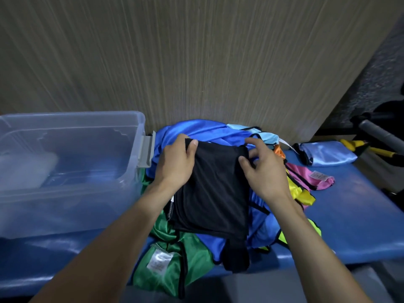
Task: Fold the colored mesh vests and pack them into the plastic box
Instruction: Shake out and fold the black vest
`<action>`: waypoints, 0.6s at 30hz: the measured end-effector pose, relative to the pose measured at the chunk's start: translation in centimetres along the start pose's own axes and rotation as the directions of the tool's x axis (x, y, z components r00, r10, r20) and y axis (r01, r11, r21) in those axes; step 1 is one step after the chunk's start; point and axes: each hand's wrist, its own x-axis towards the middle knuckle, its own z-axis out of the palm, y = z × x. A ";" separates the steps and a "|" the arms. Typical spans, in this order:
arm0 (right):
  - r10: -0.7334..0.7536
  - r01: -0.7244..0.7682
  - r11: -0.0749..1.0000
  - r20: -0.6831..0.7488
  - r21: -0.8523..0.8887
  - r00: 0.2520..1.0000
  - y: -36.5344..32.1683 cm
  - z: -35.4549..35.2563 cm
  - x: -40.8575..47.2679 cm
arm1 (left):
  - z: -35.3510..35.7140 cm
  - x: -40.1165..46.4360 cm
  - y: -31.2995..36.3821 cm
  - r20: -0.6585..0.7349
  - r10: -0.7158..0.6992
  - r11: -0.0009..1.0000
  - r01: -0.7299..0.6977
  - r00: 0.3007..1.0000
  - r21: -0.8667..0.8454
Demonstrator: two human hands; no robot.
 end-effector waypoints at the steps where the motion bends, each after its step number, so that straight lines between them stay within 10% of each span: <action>1: -0.031 0.031 0.999 -0.003 -0.031 1.000 -0.1 -0.5 -0.8 | -0.3 -0.6 -0.1 0.010 0.056 0.992 -0.057 0.998 0.109; 4: -0.157 0.159 0.984 0.024 -0.085 0.987 0.1 -2.3 -3.6 | -1.4 -3.1 0.5 -0.034 0.384 0.891 -0.361 0.923 0.275; 7: -0.292 0.304 0.951 0.164 -0.053 0.942 0.2 -3.8 -6.8 | -2.2 -6.4 1.0 0.170 0.698 0.708 -0.705 0.696 -0.021; 12: -0.357 0.368 0.928 0.408 0.054 0.840 0.4 -5.9 -11.0 | -0.8 -9.7 -1.5 0.615 0.602 0.600 -0.797 0.509 0.072; 18: -0.297 0.478 0.851 0.551 -0.218 0.780 1.1 -4.4 -15.5 | -0.2 -9.3 -2.0 0.610 0.597 0.604 -0.792 0.521 0.086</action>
